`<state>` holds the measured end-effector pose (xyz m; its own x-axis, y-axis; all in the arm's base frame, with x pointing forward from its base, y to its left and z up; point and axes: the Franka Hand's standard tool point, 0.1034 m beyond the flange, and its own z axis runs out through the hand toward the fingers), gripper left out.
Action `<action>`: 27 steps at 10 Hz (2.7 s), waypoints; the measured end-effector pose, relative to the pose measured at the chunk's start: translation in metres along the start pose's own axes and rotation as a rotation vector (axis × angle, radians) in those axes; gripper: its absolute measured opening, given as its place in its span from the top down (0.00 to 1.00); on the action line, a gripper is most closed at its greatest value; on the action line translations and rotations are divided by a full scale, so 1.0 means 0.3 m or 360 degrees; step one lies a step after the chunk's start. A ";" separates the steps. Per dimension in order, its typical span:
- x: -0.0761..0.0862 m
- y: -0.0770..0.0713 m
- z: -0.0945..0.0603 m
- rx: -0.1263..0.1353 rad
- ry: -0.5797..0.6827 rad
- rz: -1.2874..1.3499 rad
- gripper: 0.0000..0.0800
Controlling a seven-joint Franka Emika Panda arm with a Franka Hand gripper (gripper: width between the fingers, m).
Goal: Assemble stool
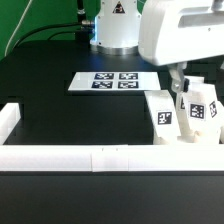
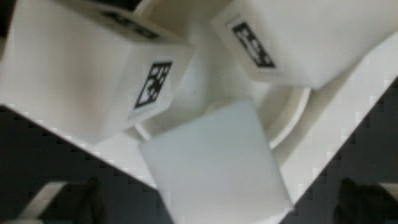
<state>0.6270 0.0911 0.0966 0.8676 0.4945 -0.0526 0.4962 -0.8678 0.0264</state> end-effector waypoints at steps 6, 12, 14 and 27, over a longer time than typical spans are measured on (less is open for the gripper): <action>0.002 -0.024 0.039 0.0020 -0.0067 0.0112 0.49; 0.027 -0.008 0.041 -0.0009 0.0000 0.0975 0.58; 0.027 0.023 0.042 0.0040 0.0004 0.1249 0.58; 0.074 0.003 0.045 0.0315 0.0053 0.3316 0.58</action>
Offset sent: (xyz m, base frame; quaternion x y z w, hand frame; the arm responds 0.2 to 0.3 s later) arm 0.0000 0.0000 0.0000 0.0000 0.0000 0.0000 1.0000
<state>0.6462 0.1005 0.0820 0.0038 -0.9969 -0.0786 -0.9973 0.0020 -0.0731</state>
